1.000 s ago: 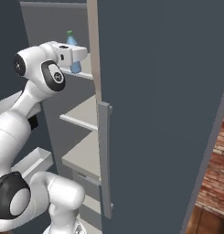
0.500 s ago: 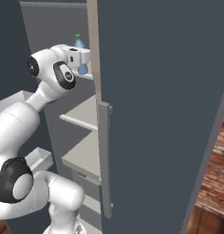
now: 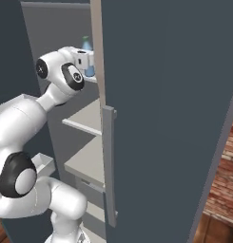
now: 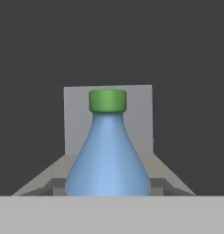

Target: Take the bottled waters from the counter and place them in the freezer to freeze. Close the freezer door after placing the bottles.

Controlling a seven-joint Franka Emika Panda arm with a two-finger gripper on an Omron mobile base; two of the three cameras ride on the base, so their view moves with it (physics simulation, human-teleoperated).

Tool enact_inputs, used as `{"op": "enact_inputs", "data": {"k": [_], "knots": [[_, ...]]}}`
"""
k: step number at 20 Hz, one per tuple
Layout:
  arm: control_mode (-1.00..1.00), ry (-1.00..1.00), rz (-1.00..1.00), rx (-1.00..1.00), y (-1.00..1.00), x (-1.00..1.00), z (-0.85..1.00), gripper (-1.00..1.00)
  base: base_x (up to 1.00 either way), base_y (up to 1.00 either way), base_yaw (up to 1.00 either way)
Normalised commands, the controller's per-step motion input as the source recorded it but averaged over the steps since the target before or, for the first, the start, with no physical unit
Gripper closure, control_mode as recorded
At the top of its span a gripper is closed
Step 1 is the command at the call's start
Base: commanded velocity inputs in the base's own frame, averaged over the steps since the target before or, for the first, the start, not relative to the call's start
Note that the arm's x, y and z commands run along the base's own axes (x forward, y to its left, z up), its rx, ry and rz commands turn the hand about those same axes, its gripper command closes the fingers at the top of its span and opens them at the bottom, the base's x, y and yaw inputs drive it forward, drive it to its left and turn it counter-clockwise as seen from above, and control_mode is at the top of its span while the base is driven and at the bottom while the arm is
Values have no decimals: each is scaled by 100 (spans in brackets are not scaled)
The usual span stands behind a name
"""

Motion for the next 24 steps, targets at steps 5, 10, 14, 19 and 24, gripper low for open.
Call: {"op": "enact_inputs", "data": {"k": [5,10,14,19,24], "knots": [[-100,0,0,0,-3,37,-15,100,0,0,0],[-100,0,0,0,-4,42,-25,100,0,0,0],[-100,0,0,-1,-3,47,-29,100,0,0,0],[-100,0,0,-2,-1,48,-33,100,0,0,0],[-100,-2,0,-2,0,45,-35,100,0,0,0]]}}
